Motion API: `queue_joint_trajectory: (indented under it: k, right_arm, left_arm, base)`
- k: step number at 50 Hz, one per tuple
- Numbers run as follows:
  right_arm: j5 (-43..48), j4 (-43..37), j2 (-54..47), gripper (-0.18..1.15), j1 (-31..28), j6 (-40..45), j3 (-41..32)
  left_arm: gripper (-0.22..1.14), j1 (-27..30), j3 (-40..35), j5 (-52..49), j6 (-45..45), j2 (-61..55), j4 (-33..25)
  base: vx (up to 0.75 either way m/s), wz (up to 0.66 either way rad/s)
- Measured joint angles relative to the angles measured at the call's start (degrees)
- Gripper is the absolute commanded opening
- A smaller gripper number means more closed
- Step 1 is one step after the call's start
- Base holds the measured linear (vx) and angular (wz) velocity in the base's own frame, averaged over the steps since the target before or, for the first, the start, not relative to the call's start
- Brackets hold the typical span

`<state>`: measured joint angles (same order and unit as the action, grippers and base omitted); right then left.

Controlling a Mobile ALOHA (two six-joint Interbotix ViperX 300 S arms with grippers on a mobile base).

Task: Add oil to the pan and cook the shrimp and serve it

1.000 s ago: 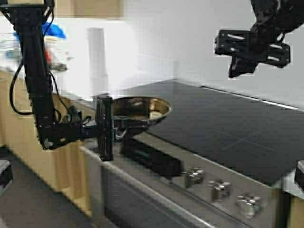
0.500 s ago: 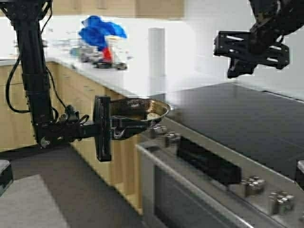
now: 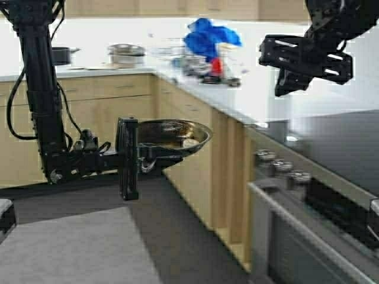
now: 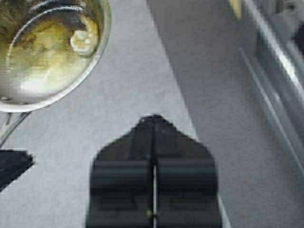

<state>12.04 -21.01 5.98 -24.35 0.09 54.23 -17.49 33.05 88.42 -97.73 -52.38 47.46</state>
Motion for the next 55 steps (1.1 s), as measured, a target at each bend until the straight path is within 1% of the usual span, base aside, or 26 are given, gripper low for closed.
queue_joint_trajectory:
  k: [10,21,30,41,46,55]
  right_arm:
    - [-0.44,1.23,0.00,0.07,-0.26,-0.70,-0.79]
    - [-0.70,1.32,0.00,0.07,-0.35,-0.44,-0.62]
    - [-0.35,1.41,0.00,0.07,-0.70,-0.53,-0.18]
    - [0.26,2.37,-1.85,0.07,-1.14,-0.70,-0.44]
    - [0.79,2.55,-2.90,0.07,-0.35,-0.26,-0.70]
    - [1.67,2.55,-4.57,0.07,-1.05,0.00,-0.79]
  left_arm:
    - [0.03,-0.35,0.26,-0.09,0.09,0.18,0.00]
    - [0.03,1.14,0.35,0.00,0.26,0.18,-0.35]
    - [0.03,1.23,0.62,-0.09,1.58,0.18,-0.35]
    - [0.03,1.23,0.62,0.00,1.58,0.18,-0.35]
    - [0.03,1.14,1.58,0.00,2.02,0.18,-0.35]
    - [0.03,0.97,2.64,0.00,2.20,0.18,-0.09]
  base:
    - [0.06,0.53]
    - [0.06,0.66]
    - [0.05,0.65]
    - [0.02,0.52]
    - [0.00,0.48]
    - [-0.01,0.51]
